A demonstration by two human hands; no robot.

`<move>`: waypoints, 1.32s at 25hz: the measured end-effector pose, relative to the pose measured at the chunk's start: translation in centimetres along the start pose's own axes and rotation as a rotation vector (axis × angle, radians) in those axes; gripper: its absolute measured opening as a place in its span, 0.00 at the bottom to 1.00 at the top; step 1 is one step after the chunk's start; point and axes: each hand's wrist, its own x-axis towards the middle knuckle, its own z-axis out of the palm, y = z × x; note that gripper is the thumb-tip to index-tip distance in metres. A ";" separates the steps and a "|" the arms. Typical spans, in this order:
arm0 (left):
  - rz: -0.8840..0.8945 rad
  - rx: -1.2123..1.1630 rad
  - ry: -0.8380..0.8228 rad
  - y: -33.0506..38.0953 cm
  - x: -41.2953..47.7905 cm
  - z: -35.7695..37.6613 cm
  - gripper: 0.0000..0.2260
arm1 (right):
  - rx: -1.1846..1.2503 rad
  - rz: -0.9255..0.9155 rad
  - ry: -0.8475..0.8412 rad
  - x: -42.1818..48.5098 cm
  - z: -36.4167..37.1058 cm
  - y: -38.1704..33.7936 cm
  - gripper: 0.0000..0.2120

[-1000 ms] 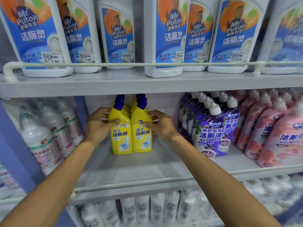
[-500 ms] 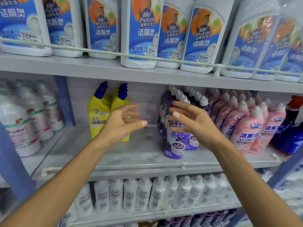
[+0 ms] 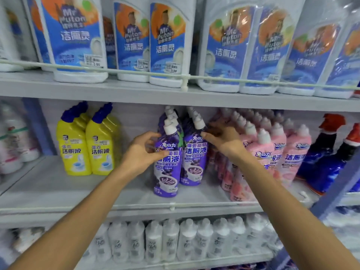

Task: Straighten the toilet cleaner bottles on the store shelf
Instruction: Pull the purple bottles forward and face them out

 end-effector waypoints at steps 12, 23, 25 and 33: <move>-0.035 -0.074 0.168 -0.4 0.8 0.0 0.16 | 0.069 0.065 0.002 0.1 0.7 0.0 0.19; -0.258 -0.209 0.002 -0.9 4.5 0.2 0.03 | 0.196 0.311 -0.113 5.2 0.0 -1.0 0.14; -0.252 -0.288 0.088 -0.9 5.5 0.1 0.03 | 0.235 0.306 -0.119 5.8 0.1 -0.2 0.16; -0.210 -0.204 0.138 -0.3 9.3 1.4 0.05 | 0.266 0.331 -0.193 6.8 -0.1 0.3 0.16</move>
